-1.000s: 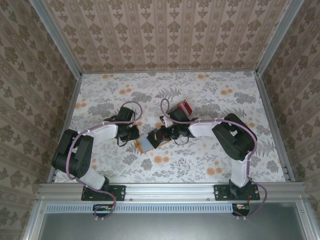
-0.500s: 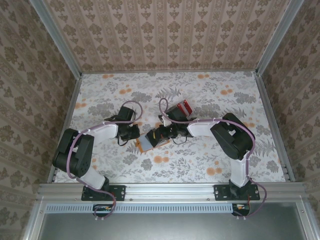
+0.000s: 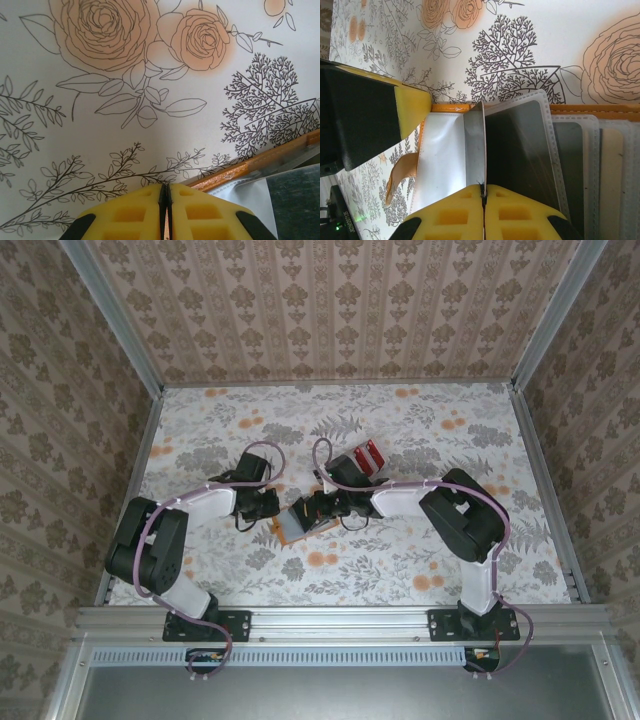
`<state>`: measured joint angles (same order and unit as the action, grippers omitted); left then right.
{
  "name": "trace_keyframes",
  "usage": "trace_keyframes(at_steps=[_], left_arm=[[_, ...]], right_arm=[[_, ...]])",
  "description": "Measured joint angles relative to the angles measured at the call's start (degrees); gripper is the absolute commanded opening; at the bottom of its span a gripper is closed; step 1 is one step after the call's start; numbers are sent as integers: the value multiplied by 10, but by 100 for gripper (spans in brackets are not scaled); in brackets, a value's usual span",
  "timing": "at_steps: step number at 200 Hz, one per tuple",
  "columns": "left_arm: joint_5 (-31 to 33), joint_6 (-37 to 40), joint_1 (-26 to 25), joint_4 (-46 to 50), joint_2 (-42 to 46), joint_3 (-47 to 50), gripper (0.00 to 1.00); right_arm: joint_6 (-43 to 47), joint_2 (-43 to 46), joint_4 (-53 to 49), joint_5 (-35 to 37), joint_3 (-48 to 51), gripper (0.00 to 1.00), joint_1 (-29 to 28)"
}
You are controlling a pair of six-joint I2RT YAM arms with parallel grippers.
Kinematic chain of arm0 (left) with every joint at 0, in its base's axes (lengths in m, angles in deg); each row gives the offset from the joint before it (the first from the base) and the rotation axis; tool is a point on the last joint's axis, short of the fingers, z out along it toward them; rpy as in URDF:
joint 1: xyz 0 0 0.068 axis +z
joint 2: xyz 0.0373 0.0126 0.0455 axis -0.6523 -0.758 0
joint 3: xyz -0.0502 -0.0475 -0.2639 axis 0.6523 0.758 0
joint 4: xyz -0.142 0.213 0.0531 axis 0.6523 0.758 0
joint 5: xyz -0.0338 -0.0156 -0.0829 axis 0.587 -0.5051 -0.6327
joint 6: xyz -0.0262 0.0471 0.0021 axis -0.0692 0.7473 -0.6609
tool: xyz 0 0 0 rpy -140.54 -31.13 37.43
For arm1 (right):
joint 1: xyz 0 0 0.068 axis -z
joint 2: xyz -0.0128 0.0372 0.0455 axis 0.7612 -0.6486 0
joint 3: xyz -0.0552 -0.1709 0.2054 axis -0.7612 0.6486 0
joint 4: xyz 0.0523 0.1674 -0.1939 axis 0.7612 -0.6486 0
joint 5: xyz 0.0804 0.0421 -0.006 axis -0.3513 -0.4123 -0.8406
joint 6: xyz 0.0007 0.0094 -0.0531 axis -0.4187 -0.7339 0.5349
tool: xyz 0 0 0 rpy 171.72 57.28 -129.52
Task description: Put the credit cards into the card holder
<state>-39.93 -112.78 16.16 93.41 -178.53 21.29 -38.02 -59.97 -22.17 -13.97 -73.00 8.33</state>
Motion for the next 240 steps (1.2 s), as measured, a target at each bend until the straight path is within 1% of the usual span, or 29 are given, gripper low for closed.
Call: trace_keyframes(at_steps=[76,86,104,115,123,135,199,218,240], left_arm=[[0,0,0,0,0,0,12],[0,0,0,0,0,0,12],[0,0,0,0,0,0,12],[0,0,-1,-1,0,0,12],[-1,0,-2,-3,0,0,12],[-2,0,-2,-3,0,0,12],[-7,0,-3,-3,-1,-1,11],[-8,0,-4,-3,-1,-1,11],[-8,0,-5,-4,-1,-1,11]], right_arm=[[15,10,-7,50,-1,8,-23],[15,12,-9,52,-1,12,-24],[17,13,-17,61,-1,26,-27],[15,17,-19,64,-1,33,-28],[17,22,-26,70,0,36,-29],[19,26,-33,77,0,38,-31],[48,39,-87,105,-10,43,-33],[61,42,-105,115,-14,46,-33],[73,48,-122,123,-14,46,-33]])
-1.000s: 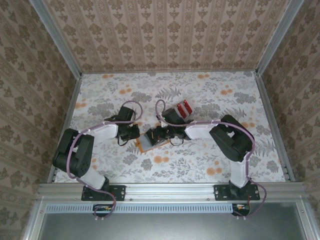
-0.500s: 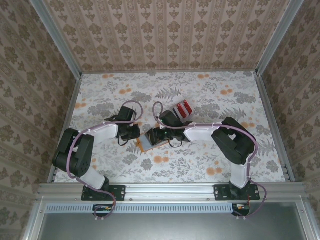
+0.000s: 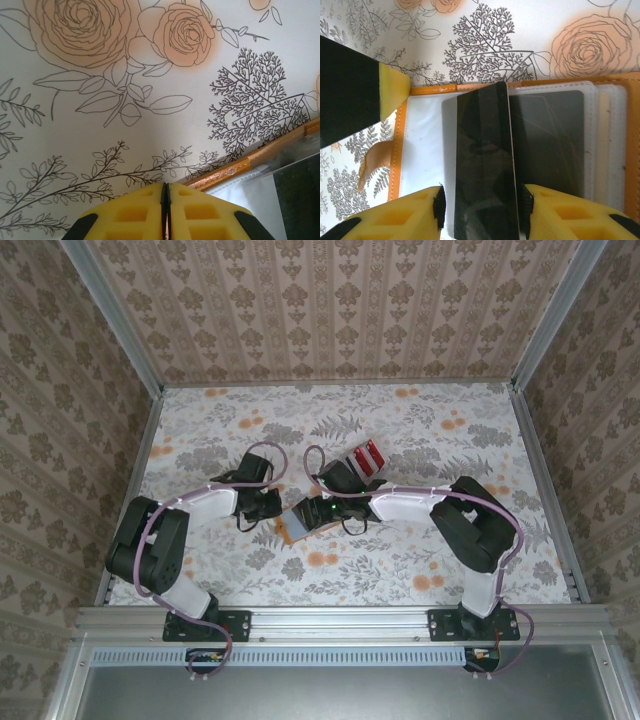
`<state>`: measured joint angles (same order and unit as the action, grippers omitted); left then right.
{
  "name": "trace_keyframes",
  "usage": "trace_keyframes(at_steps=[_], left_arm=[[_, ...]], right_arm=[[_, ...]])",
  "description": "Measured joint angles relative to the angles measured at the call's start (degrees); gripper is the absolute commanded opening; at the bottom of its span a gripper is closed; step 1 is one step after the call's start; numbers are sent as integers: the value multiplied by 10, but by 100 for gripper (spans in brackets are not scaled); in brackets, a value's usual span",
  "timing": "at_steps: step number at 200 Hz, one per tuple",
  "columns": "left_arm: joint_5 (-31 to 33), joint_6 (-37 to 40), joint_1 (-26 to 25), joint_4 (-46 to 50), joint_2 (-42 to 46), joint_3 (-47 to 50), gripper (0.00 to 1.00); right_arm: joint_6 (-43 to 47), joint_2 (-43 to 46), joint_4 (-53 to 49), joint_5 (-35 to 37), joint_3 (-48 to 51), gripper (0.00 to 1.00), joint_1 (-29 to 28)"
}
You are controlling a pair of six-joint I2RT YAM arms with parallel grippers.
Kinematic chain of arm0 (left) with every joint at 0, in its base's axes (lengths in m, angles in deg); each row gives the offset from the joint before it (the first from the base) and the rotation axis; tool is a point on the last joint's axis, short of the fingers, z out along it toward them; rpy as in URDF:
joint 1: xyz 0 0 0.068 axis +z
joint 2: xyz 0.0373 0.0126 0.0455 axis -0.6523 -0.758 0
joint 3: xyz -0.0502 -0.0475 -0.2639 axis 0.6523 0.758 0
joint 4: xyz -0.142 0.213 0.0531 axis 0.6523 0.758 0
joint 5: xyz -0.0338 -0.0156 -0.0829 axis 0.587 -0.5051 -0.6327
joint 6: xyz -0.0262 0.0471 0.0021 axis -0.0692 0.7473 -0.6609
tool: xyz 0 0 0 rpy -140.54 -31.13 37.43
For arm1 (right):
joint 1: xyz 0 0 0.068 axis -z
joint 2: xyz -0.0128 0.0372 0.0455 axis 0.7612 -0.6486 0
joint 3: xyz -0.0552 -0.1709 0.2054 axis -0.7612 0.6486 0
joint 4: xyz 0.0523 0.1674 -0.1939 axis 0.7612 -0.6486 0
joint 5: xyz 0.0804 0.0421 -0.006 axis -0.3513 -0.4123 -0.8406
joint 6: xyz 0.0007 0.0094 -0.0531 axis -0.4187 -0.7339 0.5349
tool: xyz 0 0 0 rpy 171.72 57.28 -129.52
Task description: Put the credit cards into the card holder
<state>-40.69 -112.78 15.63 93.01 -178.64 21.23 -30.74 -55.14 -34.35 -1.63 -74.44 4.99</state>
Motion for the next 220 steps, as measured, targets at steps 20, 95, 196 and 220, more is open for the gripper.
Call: trace_keyframes(at_steps=[20,95,196,220], left_arm=[[0,0,0,0,0,0,11],[0,0,0,-1,0,0,11],[-4,0,0,-3,-1,1,11],[-4,0,0,-5,-1,3,11]], right_arm=[[4,1,-4,0,-1,46,0],[24,1,-52,26,-20,42,-22],[55,-27,-110,49,-74,43,-51],[61,-40,-115,49,-92,43,-57]])
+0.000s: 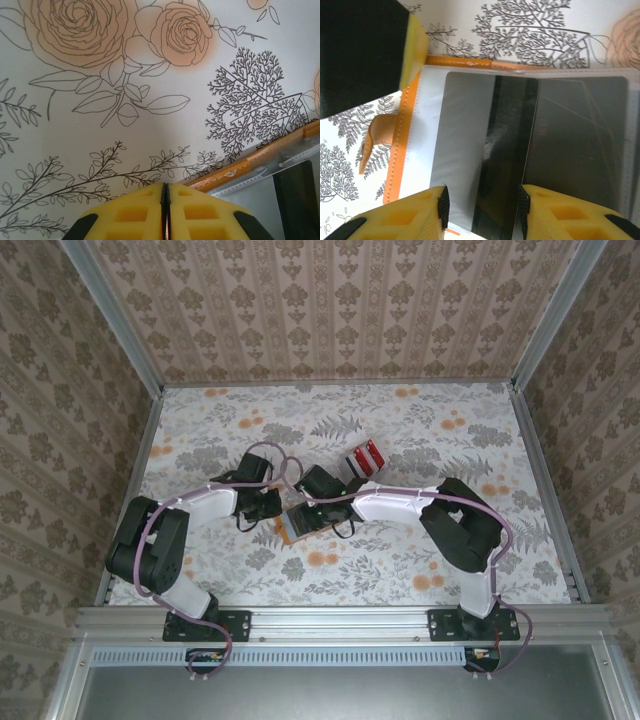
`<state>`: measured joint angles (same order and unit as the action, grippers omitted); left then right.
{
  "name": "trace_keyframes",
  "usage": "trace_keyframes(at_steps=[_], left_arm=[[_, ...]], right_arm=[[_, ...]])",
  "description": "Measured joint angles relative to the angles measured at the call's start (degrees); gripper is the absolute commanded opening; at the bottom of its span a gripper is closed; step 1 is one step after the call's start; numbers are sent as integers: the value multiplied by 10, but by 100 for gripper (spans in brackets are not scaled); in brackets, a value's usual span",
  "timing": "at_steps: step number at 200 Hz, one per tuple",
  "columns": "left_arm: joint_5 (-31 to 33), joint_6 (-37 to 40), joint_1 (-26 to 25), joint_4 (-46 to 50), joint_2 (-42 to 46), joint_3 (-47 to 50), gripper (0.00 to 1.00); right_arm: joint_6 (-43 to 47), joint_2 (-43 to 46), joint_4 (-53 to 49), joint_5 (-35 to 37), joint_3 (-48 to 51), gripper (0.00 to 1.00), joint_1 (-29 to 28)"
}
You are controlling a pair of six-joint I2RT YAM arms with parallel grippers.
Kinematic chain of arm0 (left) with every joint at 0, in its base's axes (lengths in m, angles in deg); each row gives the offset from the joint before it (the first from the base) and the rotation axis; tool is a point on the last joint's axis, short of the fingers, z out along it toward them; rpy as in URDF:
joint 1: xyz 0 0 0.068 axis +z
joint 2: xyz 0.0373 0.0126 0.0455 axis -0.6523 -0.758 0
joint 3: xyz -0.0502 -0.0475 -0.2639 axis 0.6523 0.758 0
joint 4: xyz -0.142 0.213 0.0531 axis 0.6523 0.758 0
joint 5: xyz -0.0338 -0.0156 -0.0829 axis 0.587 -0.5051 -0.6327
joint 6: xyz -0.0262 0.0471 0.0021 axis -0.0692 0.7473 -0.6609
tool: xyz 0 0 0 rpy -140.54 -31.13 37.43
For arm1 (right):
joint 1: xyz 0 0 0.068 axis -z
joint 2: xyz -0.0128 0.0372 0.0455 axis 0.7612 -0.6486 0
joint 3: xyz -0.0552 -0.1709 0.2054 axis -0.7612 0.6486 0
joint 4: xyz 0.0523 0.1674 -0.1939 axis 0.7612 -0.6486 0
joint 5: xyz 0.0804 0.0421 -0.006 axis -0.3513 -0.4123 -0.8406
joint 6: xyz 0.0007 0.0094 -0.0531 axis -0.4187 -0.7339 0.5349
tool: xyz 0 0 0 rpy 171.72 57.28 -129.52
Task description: Put the credit cards into the card holder
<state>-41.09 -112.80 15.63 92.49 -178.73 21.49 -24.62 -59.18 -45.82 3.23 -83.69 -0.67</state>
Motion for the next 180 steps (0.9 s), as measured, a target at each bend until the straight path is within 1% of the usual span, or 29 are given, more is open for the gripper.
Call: trace_keyframes(at_steps=[43,135,159,180], left_arm=[[-1,0,0,-5,0,2,11],[-1,0,0,-7,2,3,11],[1,0,0,-9,11,10,12],[7,0,1,4,29,14,16]], right_arm=[[0,-15,0,-7,-13,43,-9],[-13,-25,13,-58,-15,44,-11],[-14,-25,14,-68,-15,44,-8],[-15,-25,16,-75,-15,44,-3]])
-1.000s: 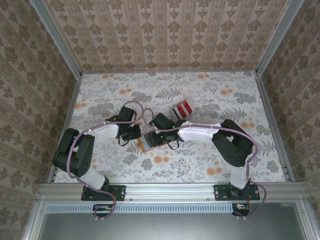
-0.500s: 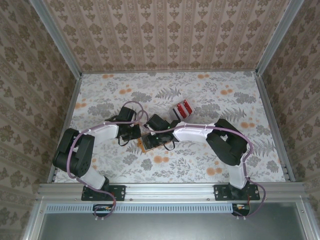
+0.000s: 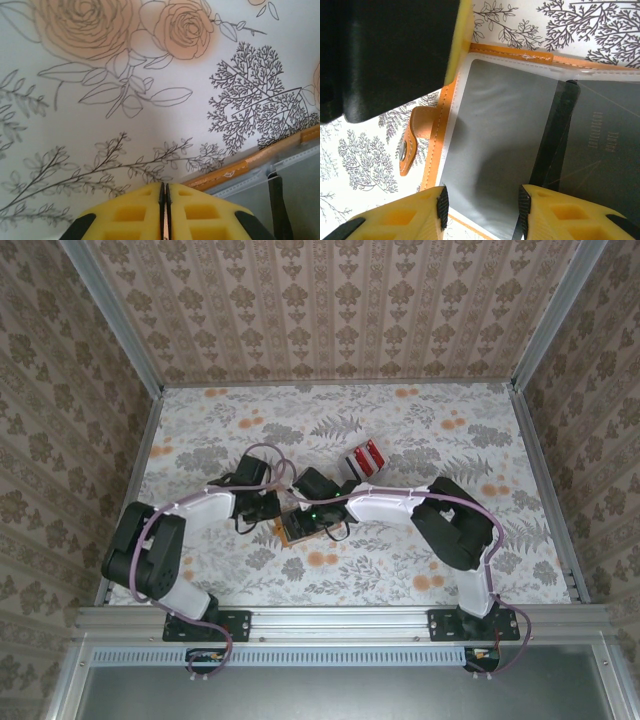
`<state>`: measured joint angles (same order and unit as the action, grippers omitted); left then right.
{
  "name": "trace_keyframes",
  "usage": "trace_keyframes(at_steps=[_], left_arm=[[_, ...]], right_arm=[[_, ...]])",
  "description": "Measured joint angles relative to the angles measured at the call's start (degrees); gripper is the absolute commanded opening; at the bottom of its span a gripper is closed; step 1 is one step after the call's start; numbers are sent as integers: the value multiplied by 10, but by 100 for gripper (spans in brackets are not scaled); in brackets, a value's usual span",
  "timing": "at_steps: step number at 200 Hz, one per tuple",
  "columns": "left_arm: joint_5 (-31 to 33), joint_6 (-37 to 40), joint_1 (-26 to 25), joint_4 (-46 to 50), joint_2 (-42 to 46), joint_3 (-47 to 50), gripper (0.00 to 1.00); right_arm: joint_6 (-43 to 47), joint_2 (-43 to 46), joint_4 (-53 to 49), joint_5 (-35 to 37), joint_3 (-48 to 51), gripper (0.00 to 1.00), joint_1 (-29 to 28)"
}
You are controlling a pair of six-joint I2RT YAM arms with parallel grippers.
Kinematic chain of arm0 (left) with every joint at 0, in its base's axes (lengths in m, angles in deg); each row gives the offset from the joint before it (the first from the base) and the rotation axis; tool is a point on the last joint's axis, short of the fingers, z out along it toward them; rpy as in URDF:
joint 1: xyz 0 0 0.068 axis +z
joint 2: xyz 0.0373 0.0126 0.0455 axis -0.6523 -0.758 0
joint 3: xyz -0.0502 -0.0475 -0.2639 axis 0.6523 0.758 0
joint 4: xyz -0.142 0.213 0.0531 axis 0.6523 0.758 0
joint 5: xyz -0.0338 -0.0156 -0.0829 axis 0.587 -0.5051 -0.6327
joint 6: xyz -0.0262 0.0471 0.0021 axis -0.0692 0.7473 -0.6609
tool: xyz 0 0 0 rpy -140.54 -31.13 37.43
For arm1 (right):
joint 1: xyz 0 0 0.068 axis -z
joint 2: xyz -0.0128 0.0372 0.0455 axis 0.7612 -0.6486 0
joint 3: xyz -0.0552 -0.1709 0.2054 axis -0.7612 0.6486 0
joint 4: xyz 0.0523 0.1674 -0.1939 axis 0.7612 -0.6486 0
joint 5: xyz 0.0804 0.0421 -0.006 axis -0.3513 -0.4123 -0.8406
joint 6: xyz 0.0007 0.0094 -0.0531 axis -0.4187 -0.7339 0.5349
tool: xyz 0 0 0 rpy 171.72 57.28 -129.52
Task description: Put the credit cards into the card holder
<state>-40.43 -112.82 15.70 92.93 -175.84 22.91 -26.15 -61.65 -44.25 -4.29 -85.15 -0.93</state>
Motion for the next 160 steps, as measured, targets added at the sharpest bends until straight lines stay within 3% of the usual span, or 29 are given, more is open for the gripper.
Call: trace_keyframes(at_steps=[88,98,160], left_arm=[[5,-27,9,73,171,3,45],[5,-37,4,89,179,5,52],[8,-77,-92,160,179,11,57]], right_arm=[[0,59,9,7,35,44,49],[0,60,9,8,39,44,54],[0,60,9,9,44,44,63]])
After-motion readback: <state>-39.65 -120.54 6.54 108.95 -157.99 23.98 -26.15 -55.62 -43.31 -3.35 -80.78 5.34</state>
